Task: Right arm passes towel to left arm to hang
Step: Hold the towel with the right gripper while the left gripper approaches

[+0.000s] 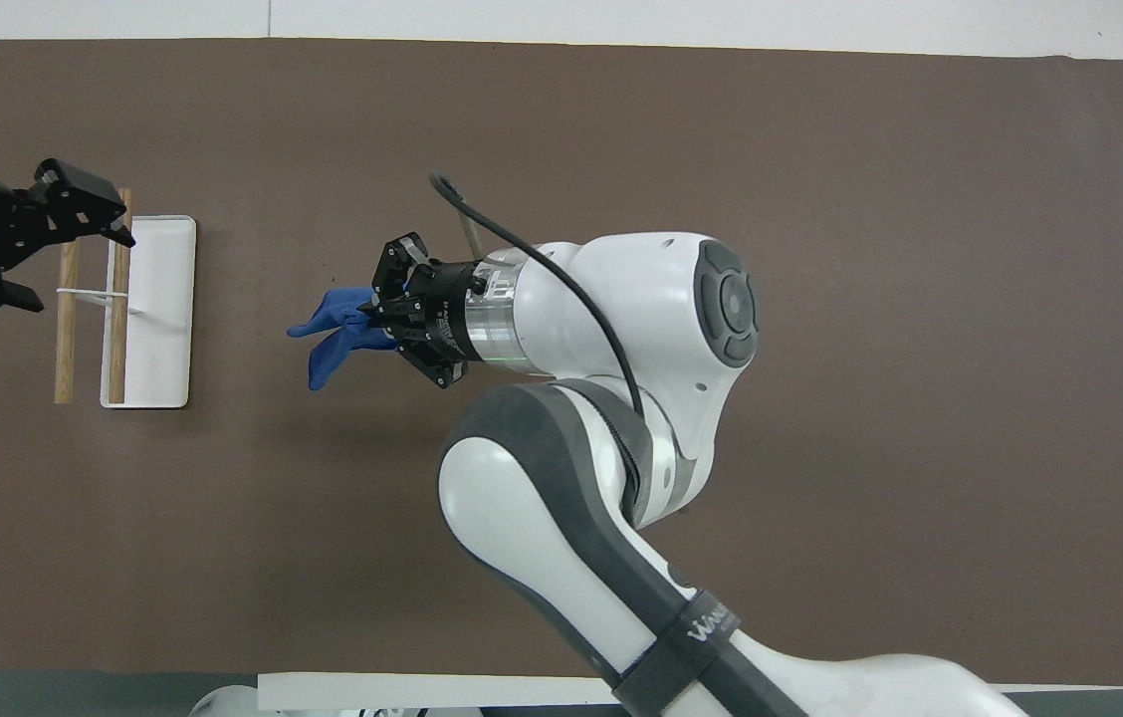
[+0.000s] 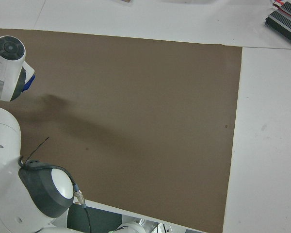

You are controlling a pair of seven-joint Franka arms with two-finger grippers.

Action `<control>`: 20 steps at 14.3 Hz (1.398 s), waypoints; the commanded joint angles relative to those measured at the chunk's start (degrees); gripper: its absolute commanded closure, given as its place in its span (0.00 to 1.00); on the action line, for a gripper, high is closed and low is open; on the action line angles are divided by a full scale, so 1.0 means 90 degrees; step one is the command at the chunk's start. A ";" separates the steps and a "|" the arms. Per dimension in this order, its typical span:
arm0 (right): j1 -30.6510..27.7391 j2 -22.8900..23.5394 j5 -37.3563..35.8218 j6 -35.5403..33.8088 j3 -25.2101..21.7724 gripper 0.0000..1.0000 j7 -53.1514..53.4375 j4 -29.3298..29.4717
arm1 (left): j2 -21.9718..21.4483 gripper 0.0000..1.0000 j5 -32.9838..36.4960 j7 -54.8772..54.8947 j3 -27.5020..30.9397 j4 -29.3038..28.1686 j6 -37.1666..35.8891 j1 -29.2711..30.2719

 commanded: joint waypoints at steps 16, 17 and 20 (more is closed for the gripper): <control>0.0215 -0.0007 0.0838 0.0481 -0.0018 1.00 0.0197 -0.0060 | 0.0488 0.21 -0.0207 -0.2726 0.0067 -0.1071 0.3044 -0.0607; 0.0215 -0.0007 0.0838 0.0481 -0.0018 1.00 0.0187 -0.0060 | 0.0546 0.23 -0.0207 -0.2726 0.0067 -0.1071 0.3102 -0.0608; 0.0215 -0.0007 0.0838 0.0481 -0.0018 1.00 0.0167 -0.0070 | 0.0625 0.31 -0.0207 -0.2736 0.0067 -0.1061 0.3200 -0.0618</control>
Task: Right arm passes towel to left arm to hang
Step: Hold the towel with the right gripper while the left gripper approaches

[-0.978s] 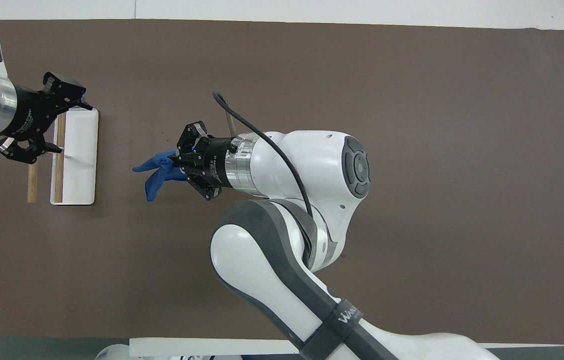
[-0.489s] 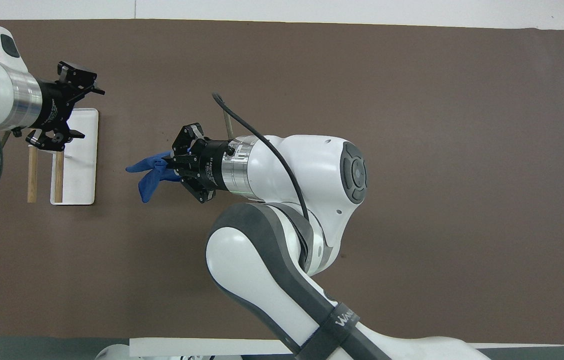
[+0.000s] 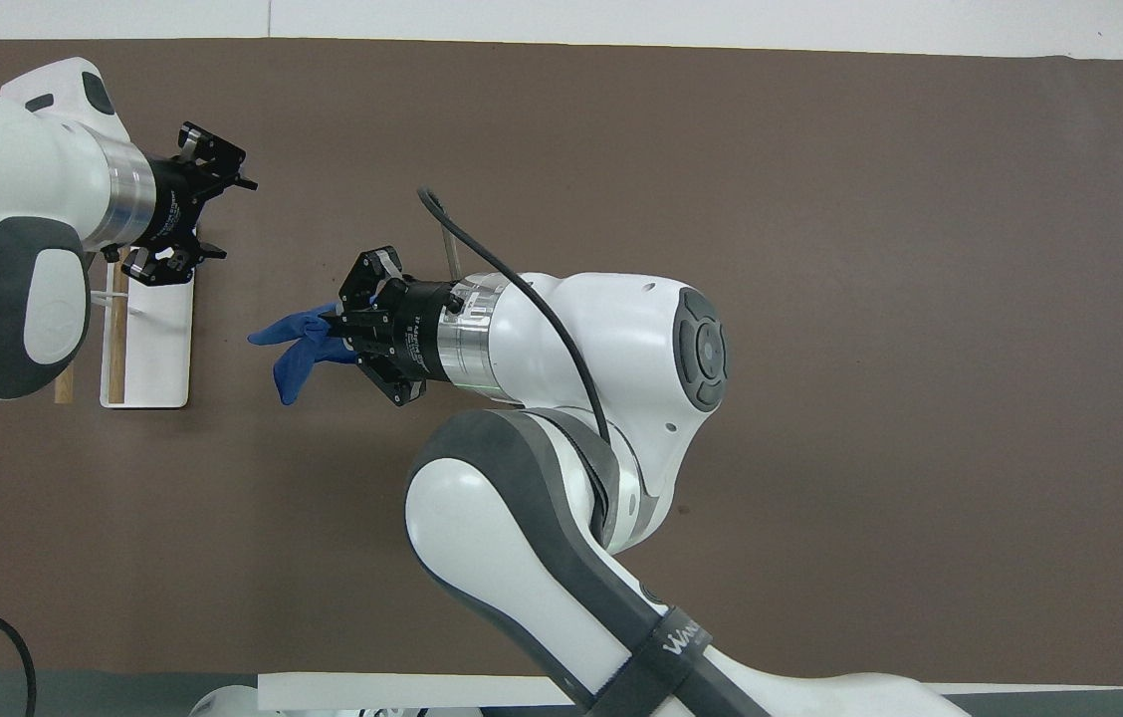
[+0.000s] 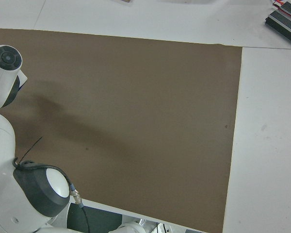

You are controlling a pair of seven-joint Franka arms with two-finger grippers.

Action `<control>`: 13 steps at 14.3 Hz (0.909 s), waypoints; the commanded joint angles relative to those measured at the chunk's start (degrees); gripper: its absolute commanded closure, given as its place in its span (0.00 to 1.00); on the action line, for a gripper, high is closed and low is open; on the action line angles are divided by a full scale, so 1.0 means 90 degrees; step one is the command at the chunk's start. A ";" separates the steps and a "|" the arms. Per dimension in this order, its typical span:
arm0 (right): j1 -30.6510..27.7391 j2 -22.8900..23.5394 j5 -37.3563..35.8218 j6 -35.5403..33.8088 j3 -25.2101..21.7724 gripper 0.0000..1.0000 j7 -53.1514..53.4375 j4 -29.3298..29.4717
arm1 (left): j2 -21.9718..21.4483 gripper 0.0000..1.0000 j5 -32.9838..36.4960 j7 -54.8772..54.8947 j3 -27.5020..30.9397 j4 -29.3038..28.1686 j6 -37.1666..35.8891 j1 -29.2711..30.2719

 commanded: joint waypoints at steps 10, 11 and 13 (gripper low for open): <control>0.0009 -0.0037 0.0132 0.0144 0.0013 1.00 -0.0030 -0.0108 | 0.0022 0.45 -0.0044 -0.0180 0.0080 0.0177 -0.0906 -0.0207; -0.0001 -0.0037 0.0132 0.0144 0.0013 1.00 -0.0031 -0.0109 | 0.0022 0.45 -0.0034 -0.0180 0.0080 0.0177 -0.0946 -0.0207; -0.0001 -0.0037 0.0132 0.0144 0.0013 1.00 -0.0040 -0.0118 | 0.0003 0.45 -0.0005 -0.0161 0.0080 0.0187 -0.1169 -0.0207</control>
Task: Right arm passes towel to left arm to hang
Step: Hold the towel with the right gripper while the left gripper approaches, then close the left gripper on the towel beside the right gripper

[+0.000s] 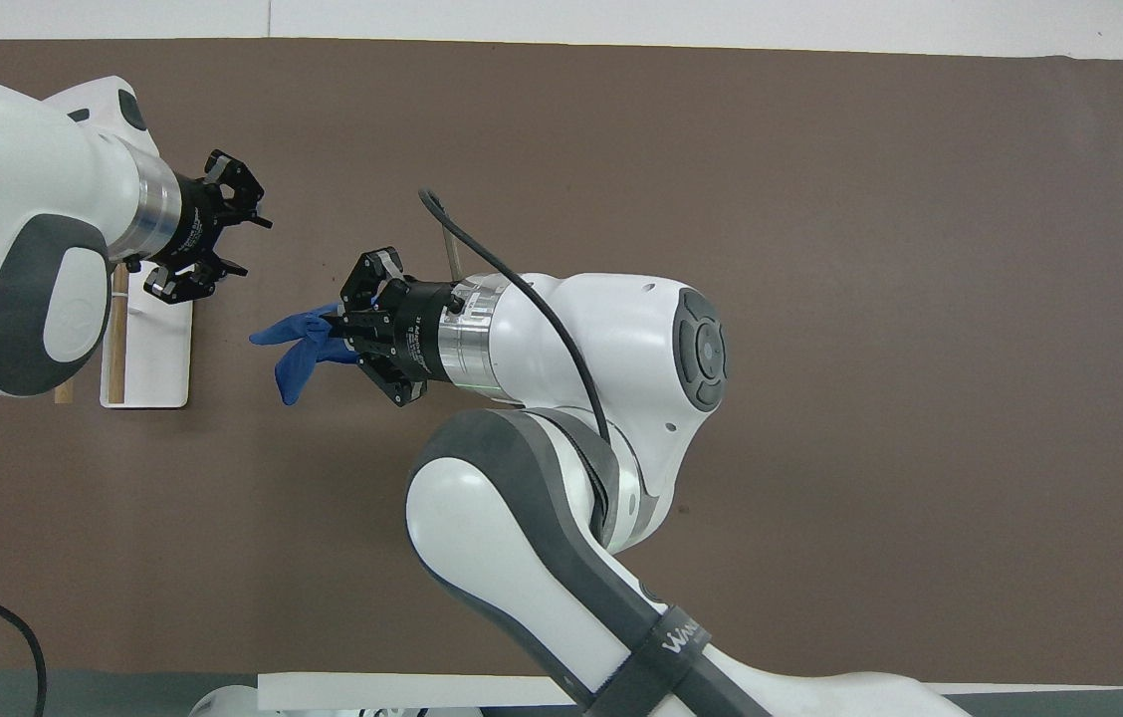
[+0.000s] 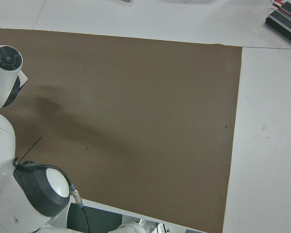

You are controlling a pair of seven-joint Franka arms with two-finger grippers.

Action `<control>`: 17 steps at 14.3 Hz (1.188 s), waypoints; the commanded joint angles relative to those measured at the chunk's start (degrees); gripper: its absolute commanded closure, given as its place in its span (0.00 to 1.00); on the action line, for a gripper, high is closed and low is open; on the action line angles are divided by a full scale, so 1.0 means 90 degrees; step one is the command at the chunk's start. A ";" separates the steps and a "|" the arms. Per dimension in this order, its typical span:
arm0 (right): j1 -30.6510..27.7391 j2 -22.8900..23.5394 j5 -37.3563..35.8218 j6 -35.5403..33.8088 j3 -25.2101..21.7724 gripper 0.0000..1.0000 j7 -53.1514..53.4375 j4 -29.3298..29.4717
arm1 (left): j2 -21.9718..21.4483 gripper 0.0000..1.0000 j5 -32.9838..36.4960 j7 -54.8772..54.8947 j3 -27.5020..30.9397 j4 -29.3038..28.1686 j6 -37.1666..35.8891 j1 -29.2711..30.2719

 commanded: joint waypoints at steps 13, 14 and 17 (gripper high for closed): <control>0.0000 -0.0038 0.0132 0.0134 0.0015 1.00 -0.0070 -0.0107 | -0.0351 0.45 -0.0062 -0.0241 0.0060 0.0128 -0.2206 -0.0537; 0.0000 -0.0038 0.0132 0.0134 0.0015 1.00 -0.0079 -0.0107 | -0.0361 0.45 -0.0062 -0.0310 0.0060 0.0099 -0.2206 -0.0586; 0.0000 -0.0038 0.0132 0.0134 0.0015 1.00 -0.0109 -0.0097 | -0.0419 0.45 -0.0062 -0.0525 0.0060 -0.0008 -0.2128 -0.0596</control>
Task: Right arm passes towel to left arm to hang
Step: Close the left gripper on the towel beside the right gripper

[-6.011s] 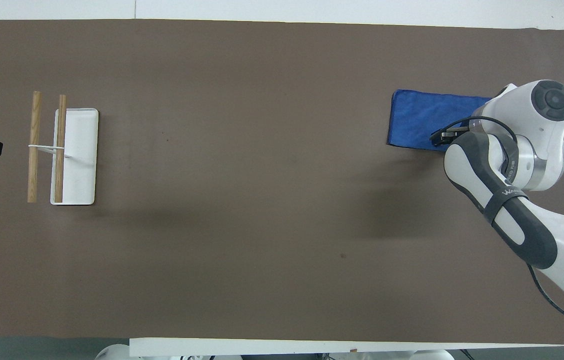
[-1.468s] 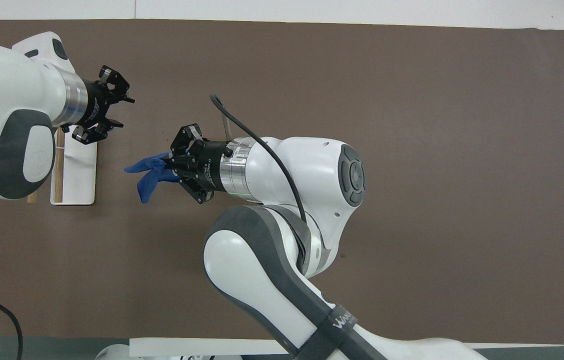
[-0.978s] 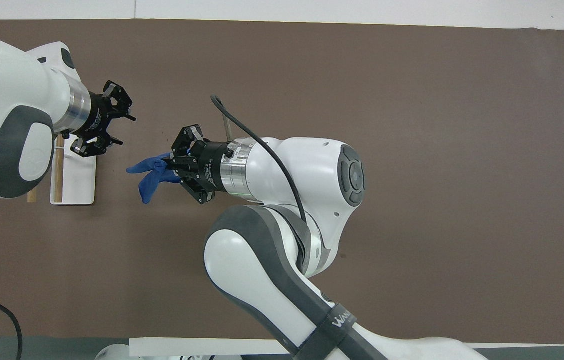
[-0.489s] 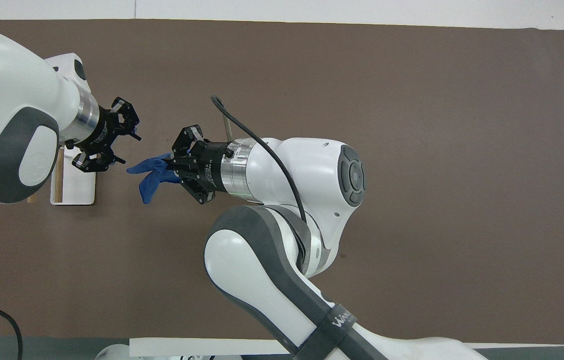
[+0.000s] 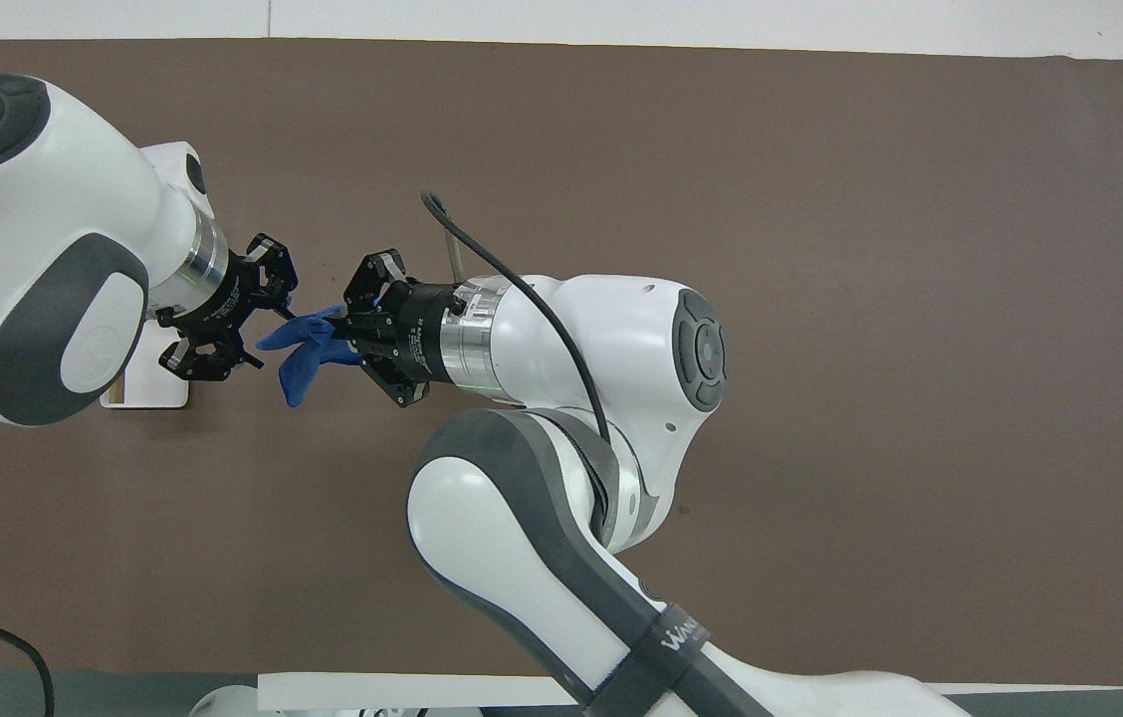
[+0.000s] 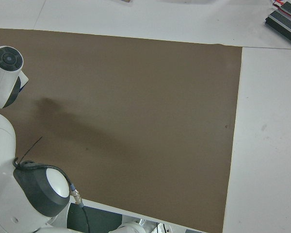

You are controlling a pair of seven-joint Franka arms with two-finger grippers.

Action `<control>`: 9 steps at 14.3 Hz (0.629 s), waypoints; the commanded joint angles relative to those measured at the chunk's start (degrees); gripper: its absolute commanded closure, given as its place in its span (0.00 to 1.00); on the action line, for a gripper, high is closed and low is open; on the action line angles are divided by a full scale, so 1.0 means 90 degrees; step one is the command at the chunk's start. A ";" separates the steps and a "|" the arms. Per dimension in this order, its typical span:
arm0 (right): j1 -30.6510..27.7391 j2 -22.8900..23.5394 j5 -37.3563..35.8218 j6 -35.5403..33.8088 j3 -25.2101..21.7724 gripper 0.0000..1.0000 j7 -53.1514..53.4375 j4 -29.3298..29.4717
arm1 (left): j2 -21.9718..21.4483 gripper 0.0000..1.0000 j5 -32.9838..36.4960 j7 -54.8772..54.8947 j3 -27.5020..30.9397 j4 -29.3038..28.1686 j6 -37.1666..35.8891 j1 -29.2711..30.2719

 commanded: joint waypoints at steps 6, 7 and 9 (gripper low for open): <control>-0.0009 -0.0048 0.0122 0.0124 0.0016 1.00 -0.0265 -0.0094 | -0.0163 0.93 -0.0072 -0.0574 0.0075 -0.0200 0.0309 -0.0109; 0.0001 -0.0048 0.0122 0.0124 0.0016 1.00 -0.0265 -0.0094 | -0.0172 0.97 -0.0072 -0.0574 0.0075 -0.0200 0.0309 -0.0109; -0.0009 -0.0048 0.0122 0.0114 0.0016 1.00 -0.0284 -0.0094 | -0.0163 1.00 -0.0072 -0.0574 0.0075 -0.0191 0.0309 -0.0099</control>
